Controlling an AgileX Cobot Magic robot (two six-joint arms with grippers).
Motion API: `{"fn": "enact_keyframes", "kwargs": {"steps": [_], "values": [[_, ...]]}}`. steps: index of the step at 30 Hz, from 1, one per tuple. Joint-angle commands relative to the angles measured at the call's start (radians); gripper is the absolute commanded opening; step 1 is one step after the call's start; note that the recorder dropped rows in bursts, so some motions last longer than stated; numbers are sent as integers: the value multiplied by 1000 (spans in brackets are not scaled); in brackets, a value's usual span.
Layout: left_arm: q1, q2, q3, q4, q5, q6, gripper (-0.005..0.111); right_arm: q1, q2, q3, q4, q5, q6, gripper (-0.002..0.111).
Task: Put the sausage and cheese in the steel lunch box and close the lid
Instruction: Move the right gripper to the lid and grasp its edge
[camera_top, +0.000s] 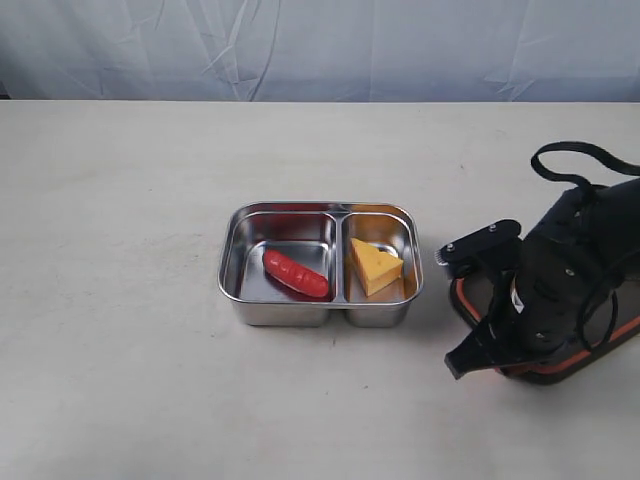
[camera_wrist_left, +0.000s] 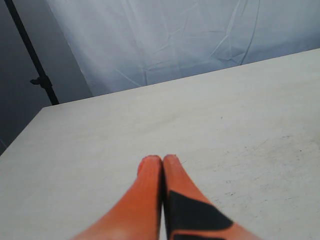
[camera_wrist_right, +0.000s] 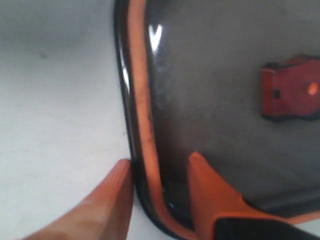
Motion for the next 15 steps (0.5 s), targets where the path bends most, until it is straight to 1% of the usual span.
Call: {"fn": "enact_keyframes", "kwargs": {"steps": [1, 4, 6, 8, 10, 11, 15], "values": [[-7, -4, 4, -4, -14, 0, 0, -69, 15, 3, 25, -34, -10, 36], [-7, -4, 4, -4, -14, 0, 0, -73, 15, 3, 52, -41, -45, 34], [-7, -4, 4, -4, -14, 0, 0, -73, 15, 3, 53, -43, -48, 29], [-7, -4, 4, -4, -14, 0, 0, -73, 15, 3, 53, -43, -48, 18], [-7, -4, 4, -4, -14, 0, 0, -73, 15, 3, 66, -39, -48, 4], [-7, -4, 4, -4, -14, 0, 0, -73, 15, 3, 74, -39, -48, -1], [-7, -4, 4, -4, -14, 0, 0, -73, 4, 3, 110, -13, -48, -1]]}}
